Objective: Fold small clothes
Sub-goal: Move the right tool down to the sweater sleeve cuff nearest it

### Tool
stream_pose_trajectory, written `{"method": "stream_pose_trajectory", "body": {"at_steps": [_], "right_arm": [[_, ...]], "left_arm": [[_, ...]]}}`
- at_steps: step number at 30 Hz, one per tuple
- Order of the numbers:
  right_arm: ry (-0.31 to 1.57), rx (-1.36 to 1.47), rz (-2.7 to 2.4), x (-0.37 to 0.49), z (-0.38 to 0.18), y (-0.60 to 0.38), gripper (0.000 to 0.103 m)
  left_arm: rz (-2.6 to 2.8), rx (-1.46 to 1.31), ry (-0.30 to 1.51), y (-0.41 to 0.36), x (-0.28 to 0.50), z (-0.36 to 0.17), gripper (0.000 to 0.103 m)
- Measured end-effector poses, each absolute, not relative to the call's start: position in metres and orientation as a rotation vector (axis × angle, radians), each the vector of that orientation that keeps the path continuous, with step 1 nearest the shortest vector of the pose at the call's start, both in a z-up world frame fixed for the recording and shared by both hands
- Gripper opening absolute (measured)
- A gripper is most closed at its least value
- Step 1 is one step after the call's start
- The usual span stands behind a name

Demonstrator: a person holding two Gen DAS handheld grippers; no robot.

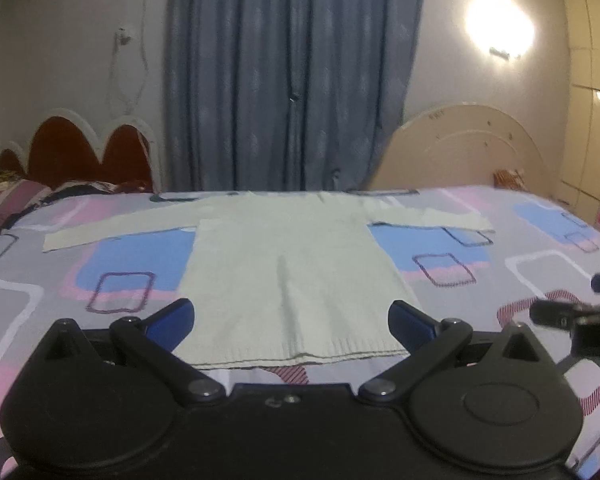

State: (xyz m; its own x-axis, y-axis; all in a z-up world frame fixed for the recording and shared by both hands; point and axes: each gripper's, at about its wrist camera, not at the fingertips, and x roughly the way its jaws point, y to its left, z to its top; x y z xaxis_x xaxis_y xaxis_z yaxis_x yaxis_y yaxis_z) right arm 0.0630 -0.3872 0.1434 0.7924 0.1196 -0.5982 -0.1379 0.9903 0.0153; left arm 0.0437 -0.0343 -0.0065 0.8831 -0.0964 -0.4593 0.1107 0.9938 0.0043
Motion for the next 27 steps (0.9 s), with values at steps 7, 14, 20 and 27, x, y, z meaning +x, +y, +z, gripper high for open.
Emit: {"method": "stream_pose_trajectory", "body": {"at_steps": [7,14,20,27], "right_arm": [[0.671,-0.03,0.064,0.087,0.133,-0.407,0.103],[0.717,0.052,0.052,0.114,0.117,-0.424,0.103],[0.707,0.073,0.001,0.161,0.105,-0.436,0.103],[0.64,0.067,-0.026,0.233,0.091,-0.453,0.102]], "left_arm": [[-0.192,-0.03,0.549,-0.037,0.078,-0.022,0.103],[-0.127,-0.052,0.583,-0.039,0.118,-0.037,0.103],[-0.167,-0.033,0.588,-0.038,0.156,-0.043,0.102],[-0.054,-0.003,0.526,-0.028,0.223,-0.044,0.094]]}}
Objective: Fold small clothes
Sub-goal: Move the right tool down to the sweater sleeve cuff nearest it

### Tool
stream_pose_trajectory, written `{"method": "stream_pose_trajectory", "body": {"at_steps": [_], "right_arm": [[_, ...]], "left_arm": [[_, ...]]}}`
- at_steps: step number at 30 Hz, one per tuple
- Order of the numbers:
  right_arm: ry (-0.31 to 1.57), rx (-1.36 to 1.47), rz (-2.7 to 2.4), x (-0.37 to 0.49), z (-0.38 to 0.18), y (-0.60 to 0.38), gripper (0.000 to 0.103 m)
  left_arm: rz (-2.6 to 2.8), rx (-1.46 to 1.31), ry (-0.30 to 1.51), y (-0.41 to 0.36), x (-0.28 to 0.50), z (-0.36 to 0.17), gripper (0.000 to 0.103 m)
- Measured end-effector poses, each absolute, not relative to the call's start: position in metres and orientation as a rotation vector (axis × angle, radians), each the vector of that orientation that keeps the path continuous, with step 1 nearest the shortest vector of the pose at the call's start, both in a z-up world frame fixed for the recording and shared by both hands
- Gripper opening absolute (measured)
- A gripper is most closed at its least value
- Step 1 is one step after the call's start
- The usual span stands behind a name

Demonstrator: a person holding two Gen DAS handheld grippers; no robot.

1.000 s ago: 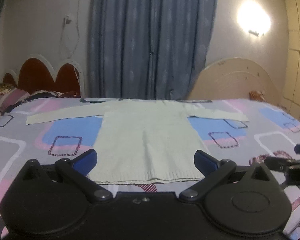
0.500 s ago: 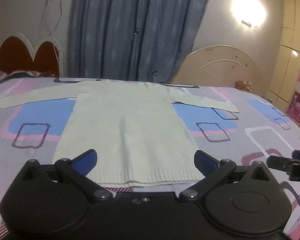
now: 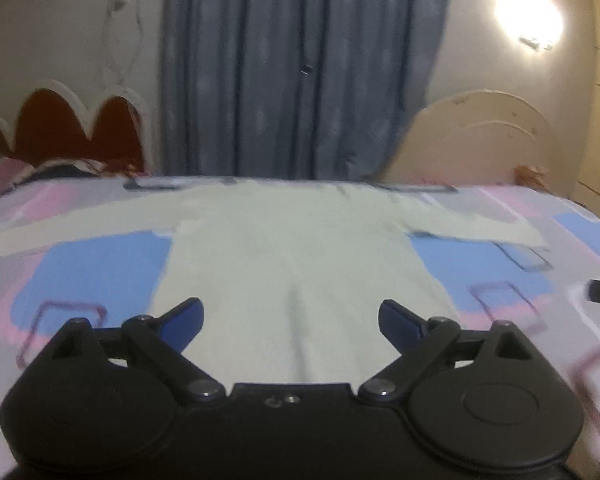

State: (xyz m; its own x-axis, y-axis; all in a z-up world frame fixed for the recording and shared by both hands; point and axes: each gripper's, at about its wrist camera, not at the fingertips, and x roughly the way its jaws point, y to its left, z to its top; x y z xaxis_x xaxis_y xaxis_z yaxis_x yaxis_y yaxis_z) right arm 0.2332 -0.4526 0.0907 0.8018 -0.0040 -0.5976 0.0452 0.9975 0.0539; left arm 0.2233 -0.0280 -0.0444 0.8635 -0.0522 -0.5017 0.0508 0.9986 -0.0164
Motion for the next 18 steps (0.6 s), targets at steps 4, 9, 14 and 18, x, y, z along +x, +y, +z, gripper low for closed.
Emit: {"method": "stream_pose_trajectory", "body": {"at_steps": [4,9,14,18], "right_arm": [[0.634,0.098,-0.067,0.289,0.077,-0.478,0.072],[0.606,0.187,-0.145,0.353,0.054,-0.525,0.07],[0.606,0.294,-0.225,0.419,0.026,-0.579,0.054],[0.626,0.35,-0.258,0.46,0.0,-0.61,0.053]], "left_arm": [[0.013,-0.008,0.526,-0.019,0.274,-0.05,0.093],[-0.003,0.01,0.558,-0.026,0.327,-0.066,0.077],[-0.002,0.035,0.594,-0.038,0.371,-0.091,0.076],[-0.009,-0.01,0.61,-0.04,0.402,-0.102,0.076]]}}
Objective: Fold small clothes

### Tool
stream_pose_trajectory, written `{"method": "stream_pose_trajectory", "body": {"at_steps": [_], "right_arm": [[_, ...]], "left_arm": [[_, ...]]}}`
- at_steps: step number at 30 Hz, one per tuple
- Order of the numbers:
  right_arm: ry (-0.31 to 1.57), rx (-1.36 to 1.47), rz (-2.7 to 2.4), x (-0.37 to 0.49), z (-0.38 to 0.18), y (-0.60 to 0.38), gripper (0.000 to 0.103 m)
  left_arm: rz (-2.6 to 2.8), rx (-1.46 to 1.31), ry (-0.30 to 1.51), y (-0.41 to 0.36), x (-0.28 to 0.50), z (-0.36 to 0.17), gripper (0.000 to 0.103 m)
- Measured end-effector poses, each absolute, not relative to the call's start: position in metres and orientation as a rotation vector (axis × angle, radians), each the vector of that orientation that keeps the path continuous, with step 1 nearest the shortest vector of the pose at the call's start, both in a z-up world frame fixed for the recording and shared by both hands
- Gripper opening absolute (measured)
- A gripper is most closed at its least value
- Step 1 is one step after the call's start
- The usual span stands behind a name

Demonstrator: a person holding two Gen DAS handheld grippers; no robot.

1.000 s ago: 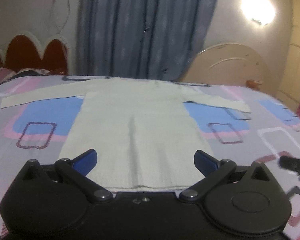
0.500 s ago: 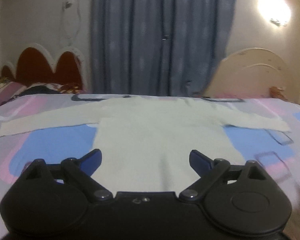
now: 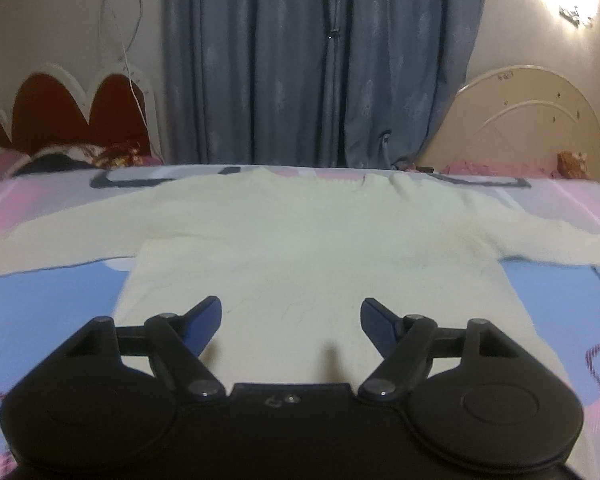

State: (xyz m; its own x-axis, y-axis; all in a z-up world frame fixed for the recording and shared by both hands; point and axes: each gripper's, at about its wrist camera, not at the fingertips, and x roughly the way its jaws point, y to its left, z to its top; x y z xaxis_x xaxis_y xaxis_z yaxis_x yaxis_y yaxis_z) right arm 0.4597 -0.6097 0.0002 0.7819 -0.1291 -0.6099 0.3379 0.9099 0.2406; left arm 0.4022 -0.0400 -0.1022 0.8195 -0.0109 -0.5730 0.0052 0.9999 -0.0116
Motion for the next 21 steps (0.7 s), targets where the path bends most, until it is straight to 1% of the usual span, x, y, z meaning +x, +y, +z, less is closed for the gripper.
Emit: {"method": "stream_pose_trajectory", "body": {"at_steps": [1,3,5,9,11,12,13,14,15,17,19,20,21], "right_arm": [[0.635,0.371,-0.265,0.466,-0.007,-0.616,0.053],[0.651,0.421,-0.279,0.477,-0.019,-0.63,0.047],[0.662,0.485,-0.302,0.484,-0.031,-0.645,0.044],[0.658,0.613,-0.318,0.491,-0.048,-0.672,0.044],[0.641,0.626,-0.308,0.492,-0.05,-0.678,0.044],[0.639,0.624,-0.303,0.494,-0.05,-0.68,0.041],[0.642,0.623,-0.299,0.496,-0.05,-0.678,0.035],[0.652,0.624,-0.291,0.499,-0.052,-0.68,0.01],[0.665,0.626,-0.281,0.502,-0.053,-0.682,0.001],[0.639,0.568,-0.267,0.499,-0.041,-0.68,0.001],[0.54,0.452,-0.263,0.486,-0.022,-0.675,0.001],[0.566,0.414,-0.294,0.488,-0.025,-0.676,0.001],[0.638,0.428,-0.314,0.493,-0.034,-0.682,0.001]], "left_arm": [[-0.007,-0.022,0.614,-0.039,0.408,-0.104,0.076],[0.001,-0.027,0.628,-0.039,0.418,-0.109,0.076],[0.003,-0.03,0.641,-0.039,0.425,-0.114,0.076],[0.016,-0.023,0.665,-0.037,0.427,-0.122,0.076],[0.024,-0.023,0.676,-0.034,0.426,-0.124,0.076],[0.028,-0.02,0.68,-0.034,0.426,-0.125,0.077],[0.032,-0.014,0.683,-0.033,0.426,-0.125,0.078],[0.036,-0.006,0.686,-0.032,0.426,-0.125,0.078],[0.04,0.002,0.689,-0.031,0.428,-0.125,0.078],[0.046,0.019,0.688,-0.028,0.43,-0.123,0.079],[0.052,0.046,0.692,-0.026,0.431,-0.123,0.082],[0.052,0.055,0.703,-0.024,0.433,-0.124,0.083],[0.048,0.056,0.713,-0.022,0.434,-0.126,0.083]]}}
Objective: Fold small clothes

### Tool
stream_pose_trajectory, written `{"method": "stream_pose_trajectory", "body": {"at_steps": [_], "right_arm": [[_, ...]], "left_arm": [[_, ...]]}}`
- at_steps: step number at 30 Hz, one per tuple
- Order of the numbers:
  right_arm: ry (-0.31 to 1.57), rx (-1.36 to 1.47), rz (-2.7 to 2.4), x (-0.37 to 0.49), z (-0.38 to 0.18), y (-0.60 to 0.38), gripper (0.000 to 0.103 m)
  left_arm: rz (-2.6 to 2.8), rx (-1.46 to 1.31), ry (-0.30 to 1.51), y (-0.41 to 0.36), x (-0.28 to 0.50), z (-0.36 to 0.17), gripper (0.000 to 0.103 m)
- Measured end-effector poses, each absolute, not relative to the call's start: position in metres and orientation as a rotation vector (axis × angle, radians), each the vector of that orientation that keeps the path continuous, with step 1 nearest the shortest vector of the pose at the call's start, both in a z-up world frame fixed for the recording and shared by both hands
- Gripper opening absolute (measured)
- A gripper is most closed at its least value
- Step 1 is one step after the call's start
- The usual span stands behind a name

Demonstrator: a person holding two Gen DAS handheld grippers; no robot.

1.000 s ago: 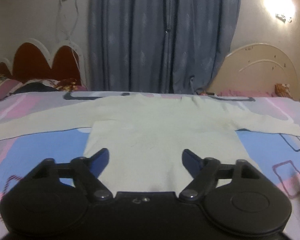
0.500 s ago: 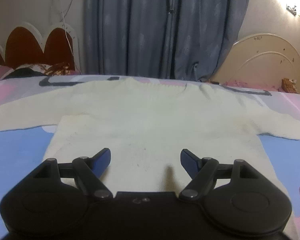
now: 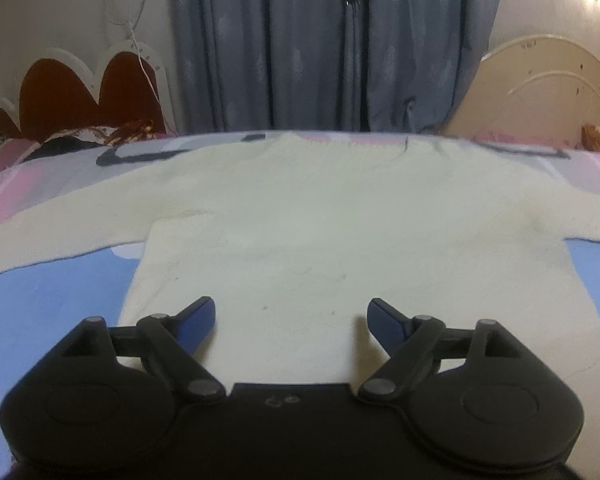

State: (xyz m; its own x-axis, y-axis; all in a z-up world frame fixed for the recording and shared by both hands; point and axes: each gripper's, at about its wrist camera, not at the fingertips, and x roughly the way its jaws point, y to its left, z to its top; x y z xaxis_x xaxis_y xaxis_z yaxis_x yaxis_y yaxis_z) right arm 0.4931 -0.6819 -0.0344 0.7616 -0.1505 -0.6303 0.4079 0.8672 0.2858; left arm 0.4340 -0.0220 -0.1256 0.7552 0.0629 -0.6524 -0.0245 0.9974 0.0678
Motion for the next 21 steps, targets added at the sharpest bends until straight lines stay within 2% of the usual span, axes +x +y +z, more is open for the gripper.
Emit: {"method": "stream_pose_trajectory", "body": {"at_steps": [1,7,15,18,20,21], "right_arm": [[0.694,0.464,-0.316,0.496,-0.045,-0.689,0.001],[0.711,0.361,-0.316,0.502,-0.036,-0.669,0.001],[0.668,0.245,-0.195,0.534,-0.015,-0.603,0.001],[0.643,0.19,-0.078,0.544,-0.005,-0.539,0.001],[0.623,0.152,0.003,0.548,0.001,-0.493,0.001],[0.613,0.139,0.045,0.549,0.003,-0.471,0.001]], "left_arm": [[0.043,0.058,0.723,-0.021,0.434,-0.127,0.083],[0.015,0.05,0.726,-0.007,0.431,-0.131,0.082],[-0.047,0.022,0.694,0.017,0.458,-0.121,0.079],[-0.068,0.005,0.694,0.027,0.471,-0.12,0.072],[-0.071,-0.024,0.707,0.037,0.476,-0.121,0.06],[-0.069,-0.035,0.709,0.042,0.477,-0.121,0.06]]}}
